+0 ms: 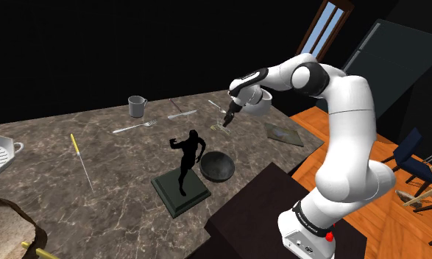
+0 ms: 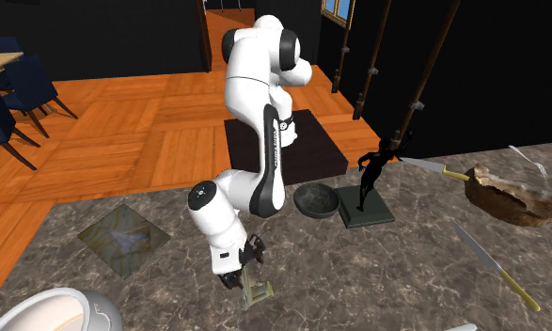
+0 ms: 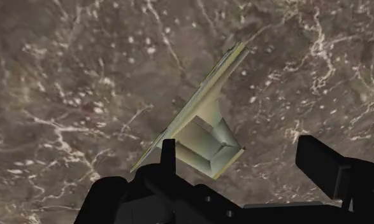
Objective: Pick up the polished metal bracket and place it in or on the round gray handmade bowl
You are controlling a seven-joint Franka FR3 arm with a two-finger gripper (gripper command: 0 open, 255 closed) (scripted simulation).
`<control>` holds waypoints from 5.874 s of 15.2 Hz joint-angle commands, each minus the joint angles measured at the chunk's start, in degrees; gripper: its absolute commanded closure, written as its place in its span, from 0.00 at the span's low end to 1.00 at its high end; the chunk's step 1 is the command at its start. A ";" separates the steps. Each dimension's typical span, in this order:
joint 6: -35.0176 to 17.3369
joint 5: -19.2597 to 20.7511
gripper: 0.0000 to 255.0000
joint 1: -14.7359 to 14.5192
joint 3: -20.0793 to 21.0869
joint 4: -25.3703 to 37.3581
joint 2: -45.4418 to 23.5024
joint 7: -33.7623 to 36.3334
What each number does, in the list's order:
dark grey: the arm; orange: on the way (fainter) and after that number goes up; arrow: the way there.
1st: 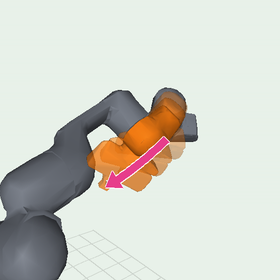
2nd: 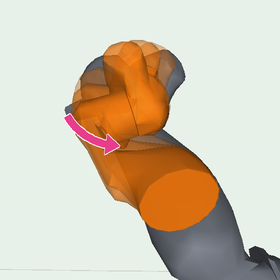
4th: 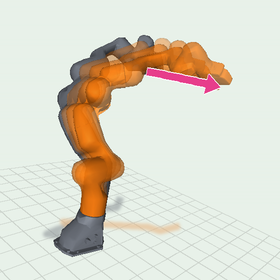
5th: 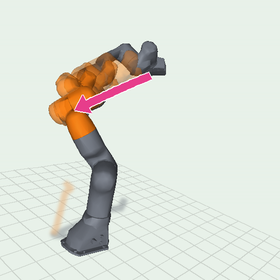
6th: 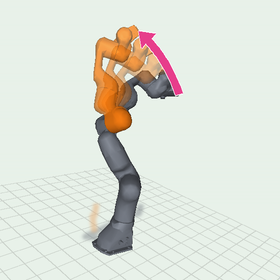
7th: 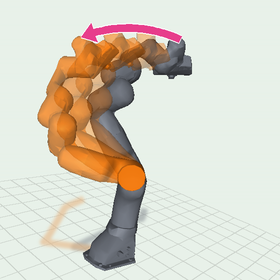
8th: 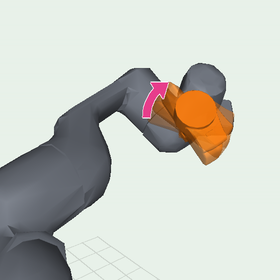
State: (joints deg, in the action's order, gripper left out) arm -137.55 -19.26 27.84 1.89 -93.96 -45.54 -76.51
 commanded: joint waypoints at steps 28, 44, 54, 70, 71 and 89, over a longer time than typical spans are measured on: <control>9.08 8.09 1.00 1.51 4.55 18.72 -14.25 -21.58; 14.48 8.10 1.00 1.87 4.62 14.66 -4.64 -20.20; 18.85 8.18 1.00 2.04 4.67 14.21 0.28 -19.19; 1.84 2.99 1.00 -1.16 8.80 -26.01 24.84 -17.00; 0.78 2.43 1.00 -1.49 9.25 -28.39 26.30 -16.77; -14.44 -11.29 1.00 -8.99 18.78 -55.82 41.17 -13.90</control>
State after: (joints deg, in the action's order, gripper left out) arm -151.12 -30.37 18.88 20.64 -149.79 -3.51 -90.13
